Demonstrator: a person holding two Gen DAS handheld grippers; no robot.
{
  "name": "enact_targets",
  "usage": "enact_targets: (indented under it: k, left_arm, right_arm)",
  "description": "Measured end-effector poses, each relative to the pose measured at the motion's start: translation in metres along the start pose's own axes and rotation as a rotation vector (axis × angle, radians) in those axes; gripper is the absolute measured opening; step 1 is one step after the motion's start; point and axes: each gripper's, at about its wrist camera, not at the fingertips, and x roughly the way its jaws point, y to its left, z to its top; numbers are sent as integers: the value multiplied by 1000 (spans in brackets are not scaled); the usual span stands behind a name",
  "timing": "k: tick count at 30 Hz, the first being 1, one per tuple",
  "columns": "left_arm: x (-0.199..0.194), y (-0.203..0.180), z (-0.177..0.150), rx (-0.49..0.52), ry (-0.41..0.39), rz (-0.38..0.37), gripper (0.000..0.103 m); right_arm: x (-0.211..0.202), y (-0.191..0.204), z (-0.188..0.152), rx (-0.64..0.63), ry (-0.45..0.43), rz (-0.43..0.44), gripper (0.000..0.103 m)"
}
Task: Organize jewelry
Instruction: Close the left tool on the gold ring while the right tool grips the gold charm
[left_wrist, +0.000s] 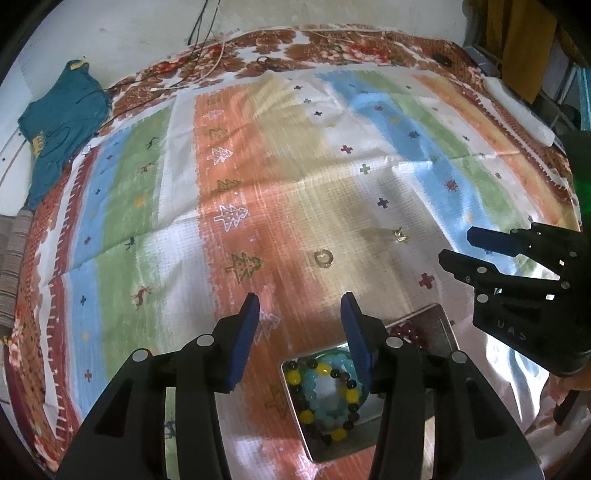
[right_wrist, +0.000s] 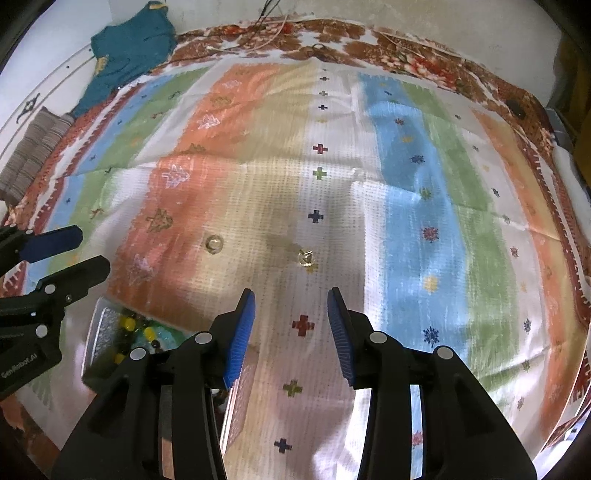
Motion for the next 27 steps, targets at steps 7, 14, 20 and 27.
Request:
enact_targets:
  k: [7,14,20,27]
  left_arm:
    - [20,-4,8,27,34,20,49]
    - [41,-7,15,48,69,47,51]
    - [55,-11,22,74,88,54,51]
    - [77,-12,31,78,128,29,51]
  right_arm:
    - [19,-6,7,16,35,-1,45]
    - [35,-12,13,30,50,-26,45]
    - [48,-17,20,43,68,-16,45]
    - [66,-18,26,41,101,-19,45]
